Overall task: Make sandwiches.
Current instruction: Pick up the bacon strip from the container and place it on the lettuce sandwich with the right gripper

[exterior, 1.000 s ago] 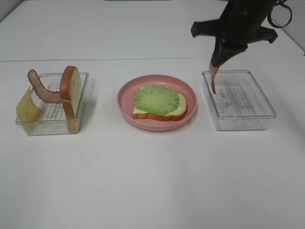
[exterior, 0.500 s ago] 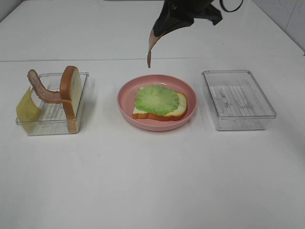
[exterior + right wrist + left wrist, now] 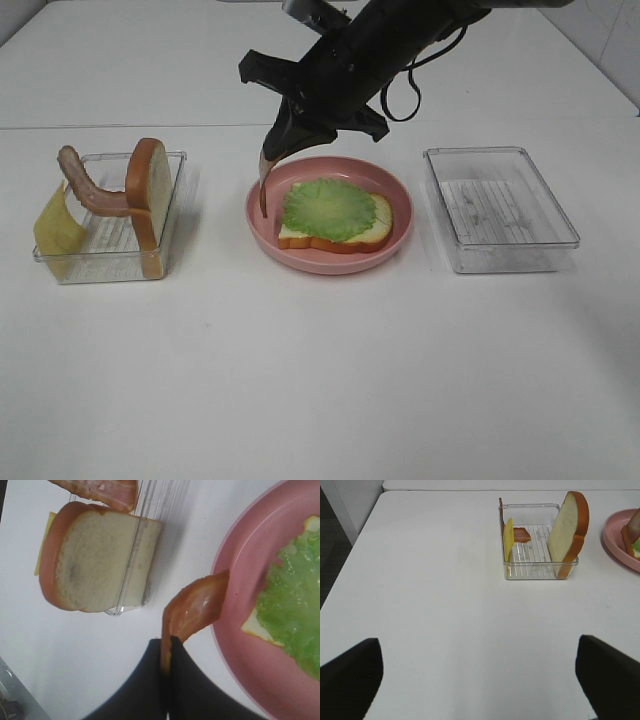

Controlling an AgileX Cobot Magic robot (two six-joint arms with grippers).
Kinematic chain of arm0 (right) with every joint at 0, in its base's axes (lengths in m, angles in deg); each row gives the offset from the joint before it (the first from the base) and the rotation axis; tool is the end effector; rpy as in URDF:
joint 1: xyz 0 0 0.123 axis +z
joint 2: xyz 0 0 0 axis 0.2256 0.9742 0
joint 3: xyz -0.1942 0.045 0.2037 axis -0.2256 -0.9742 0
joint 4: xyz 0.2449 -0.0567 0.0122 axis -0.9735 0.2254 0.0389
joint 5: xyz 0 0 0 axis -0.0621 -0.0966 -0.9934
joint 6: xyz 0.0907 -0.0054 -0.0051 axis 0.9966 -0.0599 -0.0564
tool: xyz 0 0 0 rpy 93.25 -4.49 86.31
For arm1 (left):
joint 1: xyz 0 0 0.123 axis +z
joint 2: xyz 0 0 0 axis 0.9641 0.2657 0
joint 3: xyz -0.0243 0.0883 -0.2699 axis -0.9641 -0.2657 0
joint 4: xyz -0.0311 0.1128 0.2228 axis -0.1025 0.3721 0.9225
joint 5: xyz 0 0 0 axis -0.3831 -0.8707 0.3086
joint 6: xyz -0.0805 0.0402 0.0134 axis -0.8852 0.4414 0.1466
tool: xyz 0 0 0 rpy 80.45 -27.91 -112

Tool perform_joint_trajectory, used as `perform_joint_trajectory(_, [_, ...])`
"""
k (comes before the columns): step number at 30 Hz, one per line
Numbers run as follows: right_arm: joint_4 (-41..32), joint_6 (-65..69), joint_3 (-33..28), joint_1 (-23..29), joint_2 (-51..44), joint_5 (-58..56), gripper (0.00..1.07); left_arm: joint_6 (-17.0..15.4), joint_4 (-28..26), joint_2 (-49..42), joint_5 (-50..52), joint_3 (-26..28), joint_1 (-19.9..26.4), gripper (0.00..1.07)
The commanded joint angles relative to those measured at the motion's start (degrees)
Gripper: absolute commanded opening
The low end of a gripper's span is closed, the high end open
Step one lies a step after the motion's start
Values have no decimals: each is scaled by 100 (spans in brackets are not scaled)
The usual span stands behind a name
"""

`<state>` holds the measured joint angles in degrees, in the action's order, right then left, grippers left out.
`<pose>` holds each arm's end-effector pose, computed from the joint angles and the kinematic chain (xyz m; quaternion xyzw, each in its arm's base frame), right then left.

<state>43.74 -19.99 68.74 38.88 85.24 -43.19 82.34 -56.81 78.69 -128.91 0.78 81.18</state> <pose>0.3983 0.2448 0.2087 -0.1306 0.9321 0.3206 0.1067 -0.0078 -0.0061 0.2796 -0.0292 0.8521 0.0085 0.5225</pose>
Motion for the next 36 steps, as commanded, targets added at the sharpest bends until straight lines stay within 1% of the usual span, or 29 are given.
perform_joint_trajectory(1, [-97,-97,23,0,138,109,0,0,17,-69,17,6,-29,101])
perform_joint_trajectory(4, [-29,-97,23,-11,281,109,0,0,17,-69,17,6,-29,101])
perform_joint_trajectory(6, [321,-92,23,-17,281,143,0,0,17,-69,17,6,-29,101])
perform_joint_trajectory(9, [458,-92,23,-17,281,155,0,0,17,-69,17,6,-29,101])
perform_joint_trajectory(11, [1054,40,23,-40,281,189,0,0,17,-69,17,6,-29,101])
perform_joint_trajectory(14, [1249,126,23,-40,281,223,0,0,17,-69,17,6,-29,101])
perform_joint_trajectory(16, [1753,504,23,-40,269,264,0,0,17,-69,17,6,-29,101])
perform_joint_trajectory(22, [2126,670,23,-40,264,241,0,0,17,-69,17,6,-29,101])
perform_joint_trajectory(24, [2475,911,23,-40,264,241,0,0,17,-69,17,6,-29,101])
perform_joint_trajectory(25, [2475,911,23,-40,264,241,0,0,17,-69,17,6,-29,101])
perform_joint_trajectory(26, [2716,1066,23,-40,264,241,0,0,17,-69,17,6,-29,101])
perform_joint_trajectory(27, [2716,1066,23,-40,264,241,0,0,17,-69,17,6,-29,101])
perform_joint_trajectory(29, [3019,1249,23,-40,264,229,0,0,17,-69,17,6,-29,101])
perform_joint_trajectory(36, [3054,1329,23,-34,264,223,0,-6,17,-69,17,6,-29,101])
